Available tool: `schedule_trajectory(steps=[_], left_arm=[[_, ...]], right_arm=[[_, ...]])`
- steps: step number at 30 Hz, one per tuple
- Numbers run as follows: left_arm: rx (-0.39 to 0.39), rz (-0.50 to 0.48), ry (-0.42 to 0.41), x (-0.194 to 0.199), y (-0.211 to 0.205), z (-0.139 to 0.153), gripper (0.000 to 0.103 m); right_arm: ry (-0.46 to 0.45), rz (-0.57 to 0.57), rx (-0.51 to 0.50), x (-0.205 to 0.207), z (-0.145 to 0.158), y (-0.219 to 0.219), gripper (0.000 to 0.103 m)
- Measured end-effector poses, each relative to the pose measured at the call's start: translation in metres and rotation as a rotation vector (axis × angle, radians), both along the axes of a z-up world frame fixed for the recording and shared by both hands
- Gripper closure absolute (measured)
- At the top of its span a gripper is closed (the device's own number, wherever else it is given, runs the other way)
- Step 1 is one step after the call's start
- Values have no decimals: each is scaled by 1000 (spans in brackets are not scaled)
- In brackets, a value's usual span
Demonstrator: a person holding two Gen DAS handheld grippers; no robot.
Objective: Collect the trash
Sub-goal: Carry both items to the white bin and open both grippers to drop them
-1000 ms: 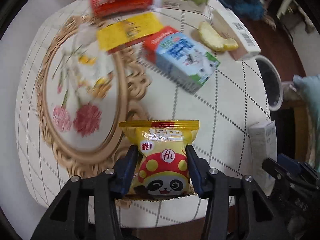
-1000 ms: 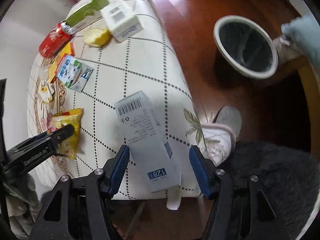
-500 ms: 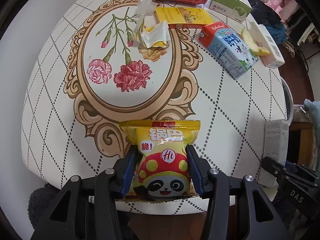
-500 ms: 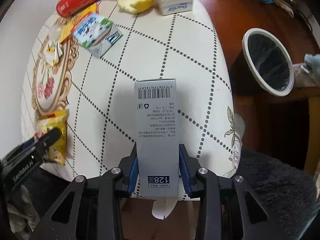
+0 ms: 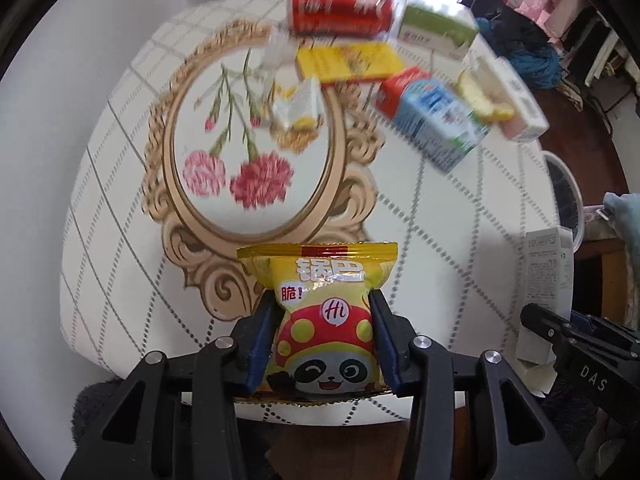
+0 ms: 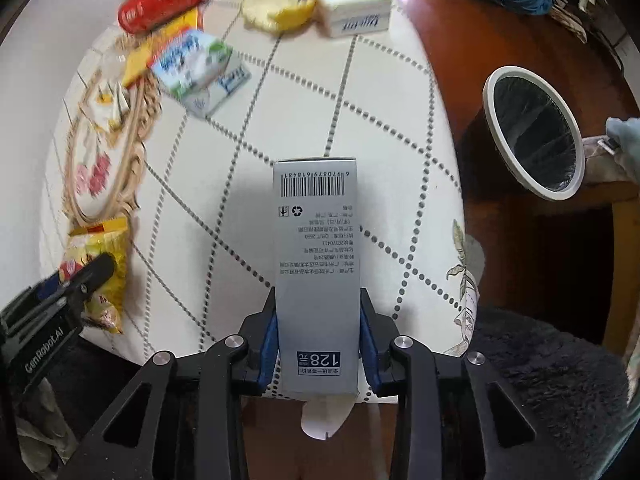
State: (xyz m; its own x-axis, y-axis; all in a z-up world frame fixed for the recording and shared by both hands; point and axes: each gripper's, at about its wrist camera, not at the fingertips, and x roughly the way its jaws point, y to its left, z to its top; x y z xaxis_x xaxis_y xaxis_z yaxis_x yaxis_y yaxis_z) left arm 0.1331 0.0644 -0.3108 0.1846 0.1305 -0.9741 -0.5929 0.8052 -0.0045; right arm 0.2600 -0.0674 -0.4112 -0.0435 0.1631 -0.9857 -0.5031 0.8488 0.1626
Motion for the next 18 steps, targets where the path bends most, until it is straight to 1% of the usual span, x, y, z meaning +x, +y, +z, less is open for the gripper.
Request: schedule_trajectory(steps=[4,5,8,10,12,14,16,18], left_arm=[[38,-48,-67,13,-14,36,62],[45,-62,-90,19,-20,45,62],[65,-114,-161,47,-36,80,62],[71,-156,-204,70,-48,97,62],[57,-203,-242,98,-61,113,62],[32,-256,-268,131,-79,120,62],[-10,-297,-278,162,-92,117,62],[-82,-334,-285,199,-106,107,62]], right_arm=[[-58,-26,63,4,32,-11,67],[-78,-38,84,8,45,-17,67],[-140,-70,124,25,75,-36,67],[-182,-95,141,43,91,-55,67],[-228,-120,140,66,107,-74,67],[-258,-156,135,91,120,-98,67],[-280,-186,125,113,125,-120,67],[-294,-220,106,141,127,-146,67]])
